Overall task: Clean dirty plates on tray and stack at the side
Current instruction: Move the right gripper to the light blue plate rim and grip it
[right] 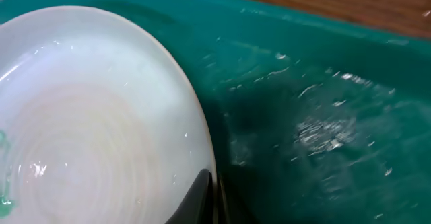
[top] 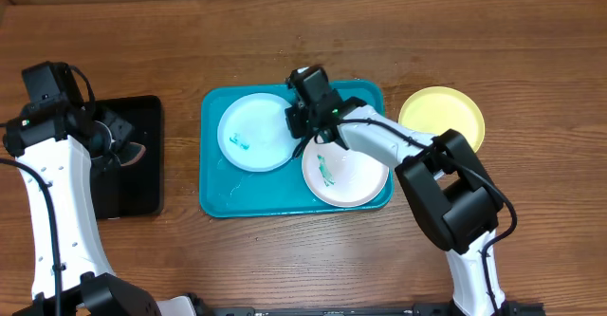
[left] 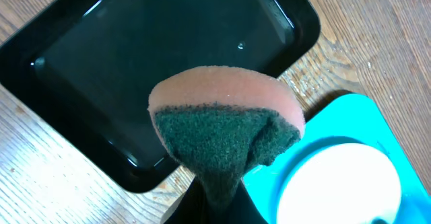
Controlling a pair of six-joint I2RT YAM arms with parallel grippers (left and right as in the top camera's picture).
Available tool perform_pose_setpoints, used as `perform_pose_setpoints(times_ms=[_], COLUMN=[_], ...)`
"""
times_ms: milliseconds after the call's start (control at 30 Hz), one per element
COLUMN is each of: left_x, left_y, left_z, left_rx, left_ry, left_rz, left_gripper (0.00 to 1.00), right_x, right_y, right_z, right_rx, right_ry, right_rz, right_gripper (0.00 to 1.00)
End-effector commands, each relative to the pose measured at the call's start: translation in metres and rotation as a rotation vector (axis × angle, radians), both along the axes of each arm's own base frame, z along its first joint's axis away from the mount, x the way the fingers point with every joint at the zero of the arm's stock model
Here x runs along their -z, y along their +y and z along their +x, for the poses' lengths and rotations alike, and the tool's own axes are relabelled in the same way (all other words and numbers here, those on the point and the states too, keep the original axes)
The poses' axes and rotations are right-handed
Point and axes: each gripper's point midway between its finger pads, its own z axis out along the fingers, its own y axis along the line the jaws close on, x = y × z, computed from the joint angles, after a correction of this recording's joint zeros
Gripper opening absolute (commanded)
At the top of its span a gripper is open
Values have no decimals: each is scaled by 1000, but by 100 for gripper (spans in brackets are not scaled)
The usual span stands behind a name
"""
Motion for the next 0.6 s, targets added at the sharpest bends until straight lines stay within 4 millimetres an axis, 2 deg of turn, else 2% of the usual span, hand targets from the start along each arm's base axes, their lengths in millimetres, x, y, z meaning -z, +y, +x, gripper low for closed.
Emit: perform_pose_setpoints(times_ms=[0,100,167,233,333,433,567], left_x=[2,1,1,1,1,1,1], left_y=[-7,-8,-8,-10,-12,-15,-18], left_z=[5,7,7,7,8,9,10], left_rx=[44,49,50,54,69,88,99], left_ry=[-5,-12,-11,-11,-11,-9,-9], left_rz=[-7,-5,-5,-5,-2,1,1], left_gripper=[4,4,4,4,4,4,4], right_x=[-16,-18,-21,-25,-26,-15,11], right_y=[16,26,28,32,34,36,34], right_z=[-15,-19,-15,-10,-3,-1,-2], right_rx=[19,-68,-112,-167,-211,-213,-217], right_ry=[25,-30,-84,-138,-186,-184,-158], right_rz=[28,-9,-37,-50,-61,-64,-85], right_gripper=[12,48,64,69,70,70,71])
